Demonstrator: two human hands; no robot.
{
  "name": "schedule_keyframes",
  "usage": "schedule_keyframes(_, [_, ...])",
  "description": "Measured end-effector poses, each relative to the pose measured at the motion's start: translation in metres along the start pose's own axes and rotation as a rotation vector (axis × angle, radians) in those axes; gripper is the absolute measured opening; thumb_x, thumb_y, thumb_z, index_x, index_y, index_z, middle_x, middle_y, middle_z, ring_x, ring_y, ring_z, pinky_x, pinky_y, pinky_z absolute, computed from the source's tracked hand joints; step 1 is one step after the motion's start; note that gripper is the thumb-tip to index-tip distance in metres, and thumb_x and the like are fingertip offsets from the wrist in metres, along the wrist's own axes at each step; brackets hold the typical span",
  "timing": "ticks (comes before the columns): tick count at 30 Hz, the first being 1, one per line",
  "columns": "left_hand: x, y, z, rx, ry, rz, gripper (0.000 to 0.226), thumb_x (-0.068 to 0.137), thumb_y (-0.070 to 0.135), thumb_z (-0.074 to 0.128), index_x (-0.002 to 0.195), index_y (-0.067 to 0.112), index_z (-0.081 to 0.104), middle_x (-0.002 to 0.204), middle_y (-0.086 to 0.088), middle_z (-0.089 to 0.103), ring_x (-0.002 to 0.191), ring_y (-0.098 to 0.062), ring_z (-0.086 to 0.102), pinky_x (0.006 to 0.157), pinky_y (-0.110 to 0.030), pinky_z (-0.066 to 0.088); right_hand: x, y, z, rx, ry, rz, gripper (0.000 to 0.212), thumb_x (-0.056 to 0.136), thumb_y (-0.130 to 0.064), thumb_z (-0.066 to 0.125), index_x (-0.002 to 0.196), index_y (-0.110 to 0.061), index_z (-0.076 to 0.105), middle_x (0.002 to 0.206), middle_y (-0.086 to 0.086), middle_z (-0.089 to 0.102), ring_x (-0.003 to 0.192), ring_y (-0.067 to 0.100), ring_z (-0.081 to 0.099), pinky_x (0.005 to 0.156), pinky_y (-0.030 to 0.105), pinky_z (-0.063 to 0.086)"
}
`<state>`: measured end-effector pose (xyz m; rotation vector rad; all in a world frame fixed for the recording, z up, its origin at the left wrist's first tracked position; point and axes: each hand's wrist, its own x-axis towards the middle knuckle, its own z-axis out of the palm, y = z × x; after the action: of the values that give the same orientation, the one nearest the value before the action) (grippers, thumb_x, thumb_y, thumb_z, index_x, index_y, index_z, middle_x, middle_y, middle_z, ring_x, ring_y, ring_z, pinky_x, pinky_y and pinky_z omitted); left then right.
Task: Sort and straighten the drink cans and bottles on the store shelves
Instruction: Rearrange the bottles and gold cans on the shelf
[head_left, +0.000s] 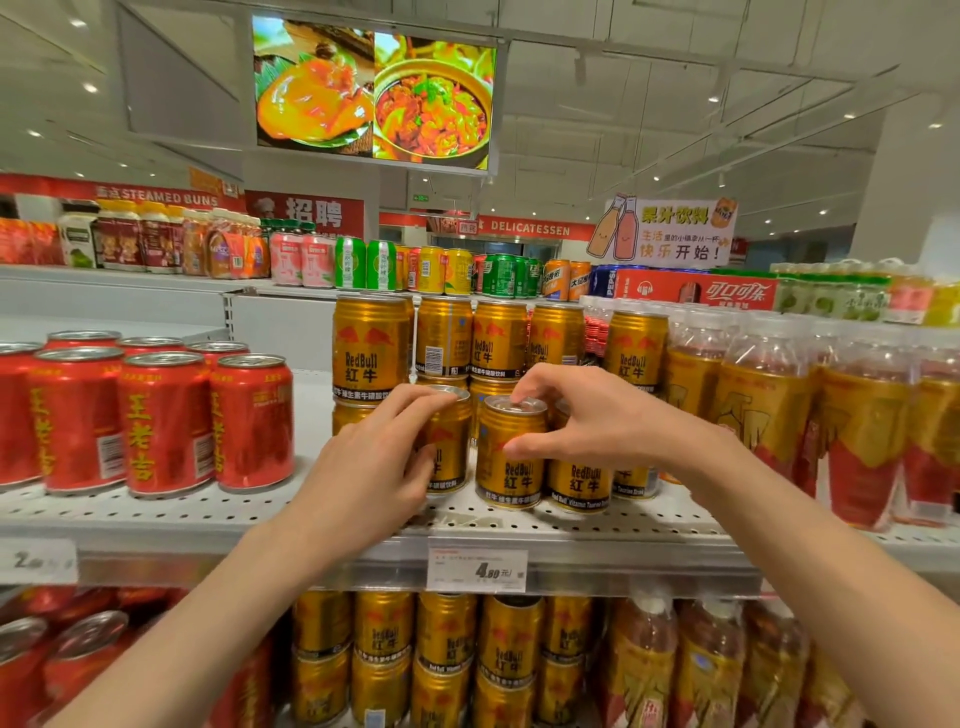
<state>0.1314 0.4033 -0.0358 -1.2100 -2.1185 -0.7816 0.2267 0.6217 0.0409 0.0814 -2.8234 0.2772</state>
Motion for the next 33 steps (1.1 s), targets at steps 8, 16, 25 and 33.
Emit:
schedule_keyframes(8, [-0.016, -0.004, -0.005, -0.171, 0.135, -0.006, 0.037, 0.093, 0.019, 0.067, 0.129, 0.025, 0.062, 0.133, 0.018, 0.053, 0.083, -0.006, 0.066, 0.073, -0.026, 0.058, 0.000, -0.009, -0.004, -0.035, 0.004, 0.006, 0.063, 0.085, -0.063, 0.066, 0.136, -0.030, 0.052, 0.137, -0.010, 0.057, 0.123, 0.010, 0.055, 0.097, 0.027, 0.047])
schedule_keyframes(16, [-0.038, -0.038, -0.020, -0.018, 0.327, -0.216, 0.040, 0.081, 0.040, 0.079, 0.110, 0.023, 0.056, 0.099, 0.006, 0.057, 0.076, -0.004, 0.060, 0.061, -0.027, 0.054, 0.034, -0.050, 0.007, -0.114, -0.038, -0.046, 0.062, 0.084, -0.066, 0.065, 0.130, -0.025, 0.054, 0.141, -0.004, 0.056, 0.123, 0.015, 0.054, 0.097, 0.033, 0.049])
schedule_keyframes(25, [-0.042, -0.046, -0.016, -0.073, 0.102, -0.335, 0.094, 0.082, 0.067, 0.063, 0.157, 0.038, 0.016, 0.148, 0.005, 0.054, 0.107, -0.013, 0.068, 0.094, -0.049, 0.057, 0.045, -0.059, 0.015, -0.016, -0.052, -0.053, 0.040, 0.084, -0.055, 0.073, 0.109, -0.028, 0.056, 0.132, -0.005, 0.058, 0.117, 0.016, 0.054, 0.094, 0.035, 0.049])
schedule_keyframes(33, [-0.046, -0.048, -0.014, -0.103, 0.189, -0.280, 0.079, 0.086, 0.053, 0.069, 0.152, 0.032, 0.031, 0.135, 0.005, 0.053, 0.105, -0.011, 0.062, 0.087, -0.041, 0.058, 0.027, -0.050, 0.007, 0.016, -0.055, -0.024, 0.060, 0.083, -0.066, 0.064, 0.131, -0.032, 0.052, 0.137, -0.011, 0.054, 0.123, 0.008, 0.052, 0.102, 0.032, 0.047])
